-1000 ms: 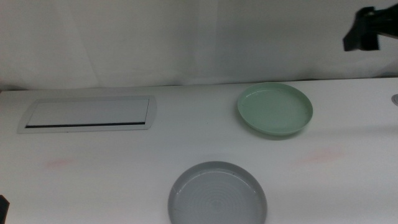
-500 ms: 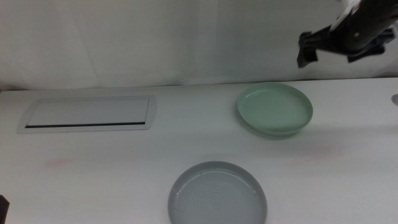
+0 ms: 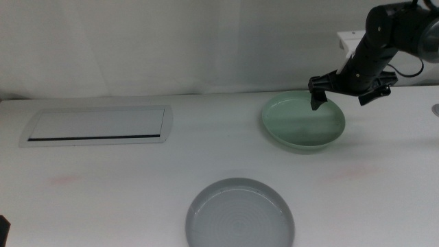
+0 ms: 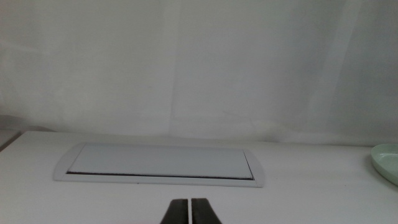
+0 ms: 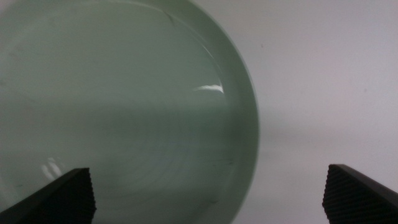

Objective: Stack the three bowls on top of each other.

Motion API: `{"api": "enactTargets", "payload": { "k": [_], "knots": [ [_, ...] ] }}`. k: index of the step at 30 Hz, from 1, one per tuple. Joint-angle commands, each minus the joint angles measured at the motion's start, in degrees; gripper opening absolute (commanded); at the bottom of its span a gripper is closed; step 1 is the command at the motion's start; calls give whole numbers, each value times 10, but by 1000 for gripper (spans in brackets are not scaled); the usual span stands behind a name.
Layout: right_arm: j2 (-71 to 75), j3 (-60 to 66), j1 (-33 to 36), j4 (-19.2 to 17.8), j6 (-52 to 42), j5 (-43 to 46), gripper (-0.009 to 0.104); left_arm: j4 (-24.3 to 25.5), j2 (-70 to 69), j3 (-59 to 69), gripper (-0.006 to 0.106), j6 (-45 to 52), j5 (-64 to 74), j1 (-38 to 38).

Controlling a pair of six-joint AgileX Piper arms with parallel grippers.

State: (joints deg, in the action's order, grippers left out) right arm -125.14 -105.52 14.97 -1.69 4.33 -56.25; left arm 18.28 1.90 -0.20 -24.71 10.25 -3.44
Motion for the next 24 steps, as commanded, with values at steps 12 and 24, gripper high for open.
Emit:
{"api": "enactTargets", "payload": {
  "k": [12,24],
  "knots": [
    [-43,-6,-29,4,4,-15,101,-1,-3,23,-3,-2,-7,1],
    [-77,-6,-29,10,2,-10,91,-1,-3,23,-3,-2,-7,1]
  ]
}}
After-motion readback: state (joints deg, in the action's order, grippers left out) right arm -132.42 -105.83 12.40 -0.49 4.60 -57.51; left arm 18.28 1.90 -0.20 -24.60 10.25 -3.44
